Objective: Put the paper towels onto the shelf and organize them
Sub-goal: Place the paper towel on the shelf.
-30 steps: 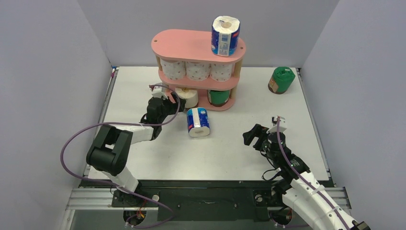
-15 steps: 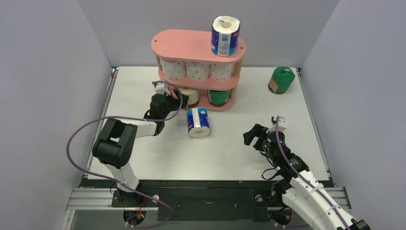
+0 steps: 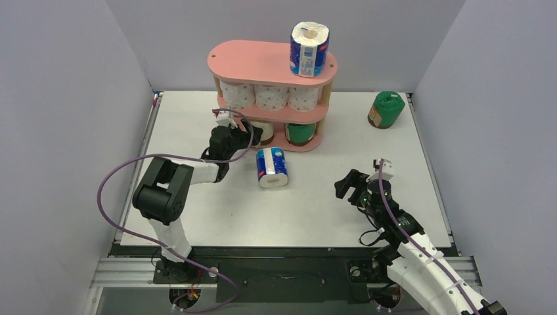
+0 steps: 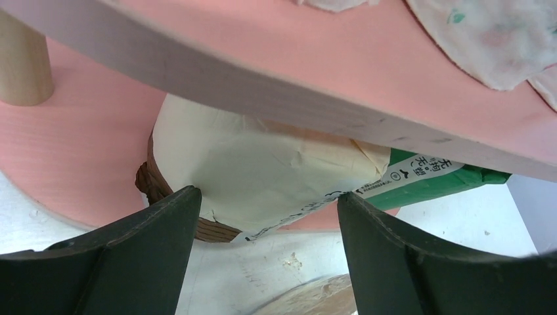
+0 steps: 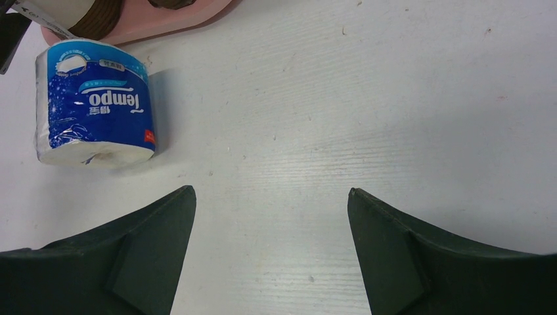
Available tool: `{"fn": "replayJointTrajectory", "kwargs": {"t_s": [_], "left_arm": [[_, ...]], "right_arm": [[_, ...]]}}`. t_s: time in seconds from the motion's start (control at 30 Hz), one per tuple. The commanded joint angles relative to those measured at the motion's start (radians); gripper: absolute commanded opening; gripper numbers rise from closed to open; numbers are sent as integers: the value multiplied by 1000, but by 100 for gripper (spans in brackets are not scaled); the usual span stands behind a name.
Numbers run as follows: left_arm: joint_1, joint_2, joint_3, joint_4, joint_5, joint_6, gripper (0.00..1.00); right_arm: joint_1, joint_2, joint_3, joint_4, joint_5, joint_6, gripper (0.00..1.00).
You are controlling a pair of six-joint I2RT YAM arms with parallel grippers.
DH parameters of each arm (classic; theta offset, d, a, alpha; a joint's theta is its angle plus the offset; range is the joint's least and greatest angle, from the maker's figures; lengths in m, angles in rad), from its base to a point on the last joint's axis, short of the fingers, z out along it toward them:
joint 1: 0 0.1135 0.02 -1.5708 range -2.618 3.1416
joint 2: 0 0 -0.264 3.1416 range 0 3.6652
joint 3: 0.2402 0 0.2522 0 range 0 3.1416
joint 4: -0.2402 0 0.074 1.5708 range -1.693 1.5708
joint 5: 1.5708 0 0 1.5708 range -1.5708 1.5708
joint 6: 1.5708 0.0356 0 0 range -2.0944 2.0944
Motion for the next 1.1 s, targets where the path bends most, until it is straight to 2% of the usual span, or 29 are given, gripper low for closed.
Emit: {"fn": "replayJointTrajectory", "kwargs": {"t_s": [0.0,0.3,0.77,0.83,0.97,1.07], "left_arm": [[-2,17,53,61,3,-1,73],[0,-12,33,84,6,-9,73],[53,-208,-180,122,-17,-67,74],[62,-221,-196,121,-51,-118,74],[102,-212,-224,140,-88,-348,71],[129,-182,-236,170,-103,-455,68]], "right_arm": [[-7,2,8,11,17,-13,81],[-10,4,9,11,17,-12,81],[-12,9,8,17,3,-12,81],[-11,8,8,18,1,-12,81],[-12,1,6,18,-2,-9,81],[-12,-4,5,15,-3,-7,81]]}}
